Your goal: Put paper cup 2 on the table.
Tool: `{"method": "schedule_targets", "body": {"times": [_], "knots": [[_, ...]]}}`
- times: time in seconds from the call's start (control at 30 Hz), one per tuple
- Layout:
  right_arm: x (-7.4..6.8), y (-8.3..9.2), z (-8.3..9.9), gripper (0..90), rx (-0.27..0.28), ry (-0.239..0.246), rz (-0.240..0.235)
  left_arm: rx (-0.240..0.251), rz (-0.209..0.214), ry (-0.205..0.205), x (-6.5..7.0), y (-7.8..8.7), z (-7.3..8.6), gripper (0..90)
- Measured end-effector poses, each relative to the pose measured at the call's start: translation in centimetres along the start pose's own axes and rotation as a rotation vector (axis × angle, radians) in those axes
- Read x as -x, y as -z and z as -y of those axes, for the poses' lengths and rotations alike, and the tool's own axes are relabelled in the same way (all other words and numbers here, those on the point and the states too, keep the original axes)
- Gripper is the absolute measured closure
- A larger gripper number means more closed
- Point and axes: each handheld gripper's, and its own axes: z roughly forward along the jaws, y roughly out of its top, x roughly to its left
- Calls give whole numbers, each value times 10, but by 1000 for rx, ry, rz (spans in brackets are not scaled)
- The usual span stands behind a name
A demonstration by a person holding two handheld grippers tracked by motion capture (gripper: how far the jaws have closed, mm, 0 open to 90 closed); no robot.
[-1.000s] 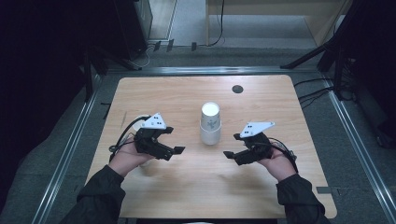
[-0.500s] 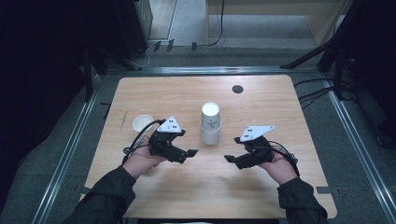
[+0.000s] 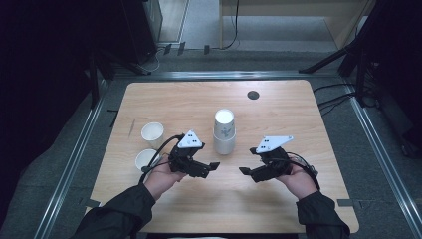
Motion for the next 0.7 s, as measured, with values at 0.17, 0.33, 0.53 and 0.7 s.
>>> {"method": "schedule_targets", "body": {"times": [0.17, 0.33, 0.53, 0.7], "knots": [[-3, -4, 0, 237, -17, 16, -8, 21, 21, 6, 0, -2, 2, 134], [-6, -8, -1, 237, -34, 34, -22, -19, 14, -23, -1, -5, 4, 134], [-7, -11, -2, 237, -43, 38, -28, -23, -14, -61, 2, -5, 5, 134], [-8, -12, -2, 236, -47, 44, -32, -13, -5, -67, 3, -5, 5, 134]]}}
